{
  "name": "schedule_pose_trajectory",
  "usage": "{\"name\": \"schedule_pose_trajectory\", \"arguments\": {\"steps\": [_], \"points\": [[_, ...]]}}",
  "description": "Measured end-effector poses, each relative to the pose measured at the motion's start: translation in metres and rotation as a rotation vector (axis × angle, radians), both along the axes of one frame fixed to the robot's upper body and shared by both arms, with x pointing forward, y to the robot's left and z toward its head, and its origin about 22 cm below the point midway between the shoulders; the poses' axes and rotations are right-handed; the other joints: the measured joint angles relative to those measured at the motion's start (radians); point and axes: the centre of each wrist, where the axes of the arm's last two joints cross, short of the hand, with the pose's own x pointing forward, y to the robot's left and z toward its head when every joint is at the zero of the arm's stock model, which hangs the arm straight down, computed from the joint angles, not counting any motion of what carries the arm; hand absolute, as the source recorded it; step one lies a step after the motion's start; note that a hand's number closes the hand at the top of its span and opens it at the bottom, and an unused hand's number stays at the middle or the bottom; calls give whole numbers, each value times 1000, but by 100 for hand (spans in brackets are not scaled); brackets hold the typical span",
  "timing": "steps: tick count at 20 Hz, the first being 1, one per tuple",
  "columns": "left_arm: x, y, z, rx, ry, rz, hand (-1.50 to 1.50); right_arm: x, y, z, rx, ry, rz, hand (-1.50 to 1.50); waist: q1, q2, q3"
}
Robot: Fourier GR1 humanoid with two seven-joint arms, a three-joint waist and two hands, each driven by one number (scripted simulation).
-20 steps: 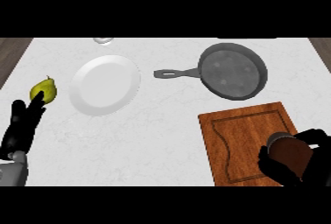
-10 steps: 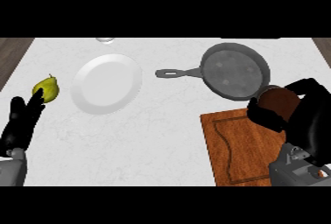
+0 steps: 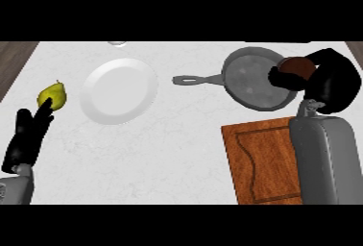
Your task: Pick the cupcake from the cutting board and place it in the pan
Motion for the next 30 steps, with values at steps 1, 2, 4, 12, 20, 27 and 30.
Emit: {"name": "schedule_pose_trajectory", "arguments": {"steps": [1, 2, 4, 12, 20, 27, 30], "points": [[-2, 2, -1, 6, 1, 1, 0, 9, -5, -4, 15, -2, -4, 150, 2, 1, 0], [-2, 2, -2, 4, 1, 0, 0, 18, -8, -10, 27, 2, -8, 150, 4, 1, 0], [-1, 1, 0, 5, -5, -7, 0, 33, -14, -23, 51, 9, -15, 150, 7, 3, 0], [8, -9, 3, 3, -19, -25, 0, 70, -37, -64, 132, 26, 3, 150, 25, 12, 2], [14, -20, 3, 4, -33, -49, 0, 77, -39, -89, 295, -36, 19, -150, 51, 25, 4], [18, -23, 9, 0, -37, -63, 0, 77, -47, -96, 348, -116, 34, -150, 71, 35, 5], [17, -22, 8, 2, -36, -64, 0, 79, -42, -95, 355, -192, 34, -150, 74, 35, 5]]}}
